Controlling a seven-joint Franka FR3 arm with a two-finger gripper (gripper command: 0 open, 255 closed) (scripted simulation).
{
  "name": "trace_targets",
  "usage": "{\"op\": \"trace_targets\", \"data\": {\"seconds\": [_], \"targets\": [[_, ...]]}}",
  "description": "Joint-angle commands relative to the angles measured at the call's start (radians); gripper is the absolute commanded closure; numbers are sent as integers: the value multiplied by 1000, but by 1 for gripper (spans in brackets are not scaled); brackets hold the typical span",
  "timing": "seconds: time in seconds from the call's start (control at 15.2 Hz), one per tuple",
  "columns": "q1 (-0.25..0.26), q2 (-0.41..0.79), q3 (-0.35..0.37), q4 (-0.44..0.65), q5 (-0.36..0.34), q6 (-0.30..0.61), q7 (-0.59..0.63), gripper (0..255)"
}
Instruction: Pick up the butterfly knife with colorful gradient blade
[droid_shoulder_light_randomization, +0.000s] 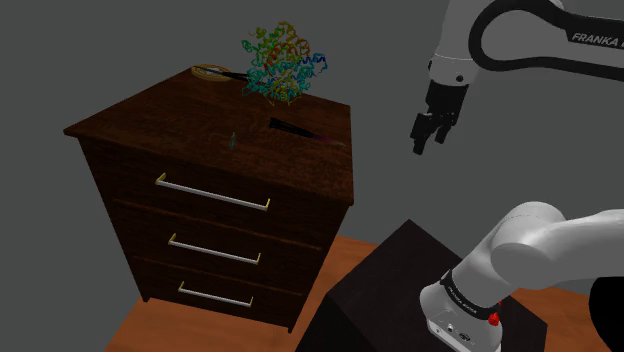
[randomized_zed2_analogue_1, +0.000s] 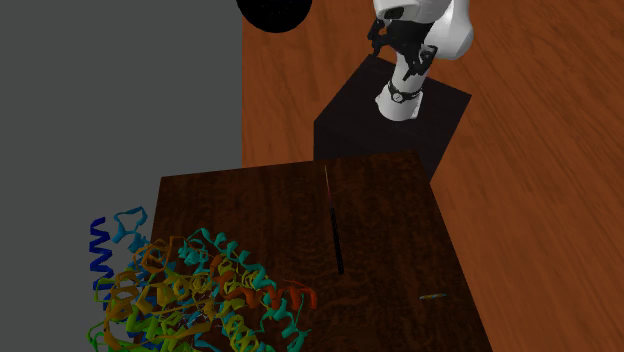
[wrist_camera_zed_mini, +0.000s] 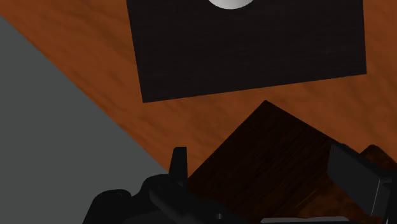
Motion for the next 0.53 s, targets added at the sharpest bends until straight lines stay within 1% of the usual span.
{"op": "trace_targets", "data": {"seconds": [0.0, 0.46], "targets": [[0, 0, 0, 0, 0, 0, 0, 0], [29, 214, -64, 61, -20, 224, -165, 0]]}}
